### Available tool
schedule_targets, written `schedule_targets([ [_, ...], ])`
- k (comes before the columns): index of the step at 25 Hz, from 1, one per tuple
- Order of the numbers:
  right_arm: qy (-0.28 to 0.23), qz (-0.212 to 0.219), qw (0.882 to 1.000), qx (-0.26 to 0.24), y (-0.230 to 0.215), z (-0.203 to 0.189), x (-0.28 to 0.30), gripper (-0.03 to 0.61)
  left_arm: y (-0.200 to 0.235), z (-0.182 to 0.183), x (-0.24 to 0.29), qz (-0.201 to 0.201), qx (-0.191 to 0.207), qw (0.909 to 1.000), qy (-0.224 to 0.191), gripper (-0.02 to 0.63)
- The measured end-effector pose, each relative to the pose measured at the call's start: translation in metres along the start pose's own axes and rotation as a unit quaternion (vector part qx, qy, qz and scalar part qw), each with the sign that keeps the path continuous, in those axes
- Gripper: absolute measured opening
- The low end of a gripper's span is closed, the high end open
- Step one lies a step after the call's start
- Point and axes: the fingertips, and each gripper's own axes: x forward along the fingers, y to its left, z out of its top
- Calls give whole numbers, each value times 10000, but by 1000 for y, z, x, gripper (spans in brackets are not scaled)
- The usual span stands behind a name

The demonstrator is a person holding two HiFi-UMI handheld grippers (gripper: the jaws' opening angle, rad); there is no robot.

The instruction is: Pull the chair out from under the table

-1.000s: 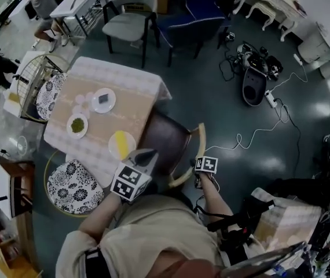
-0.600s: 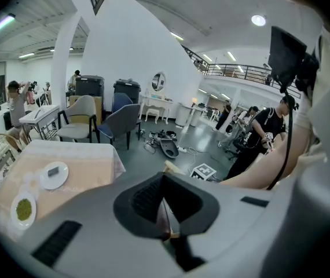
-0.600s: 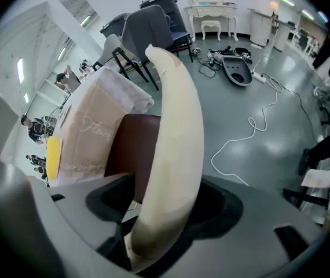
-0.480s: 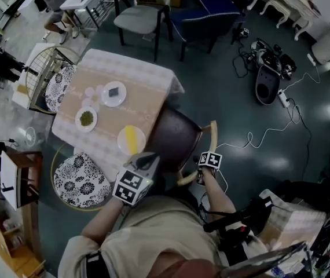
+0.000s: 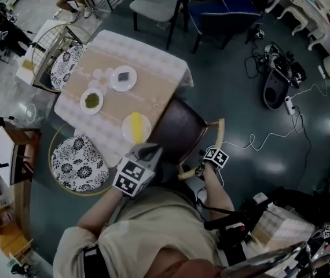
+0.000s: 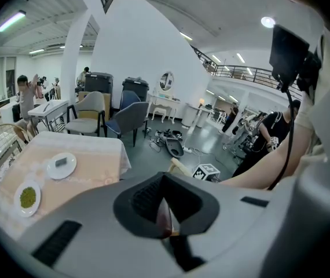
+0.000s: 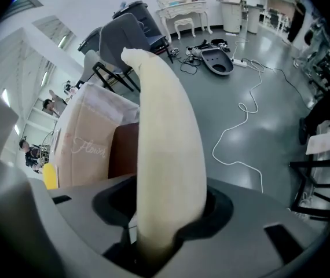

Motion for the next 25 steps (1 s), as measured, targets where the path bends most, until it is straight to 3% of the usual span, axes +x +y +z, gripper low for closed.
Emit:
schedule_targets([
  [5,0,20,9994,353,-2,1,2,183,2,-10,-1,50,-141,9999,2,8],
  [25,87,-318,9988,372,-9,0,2,155,13,-13,-14,240,-449,9986,-165,8],
])
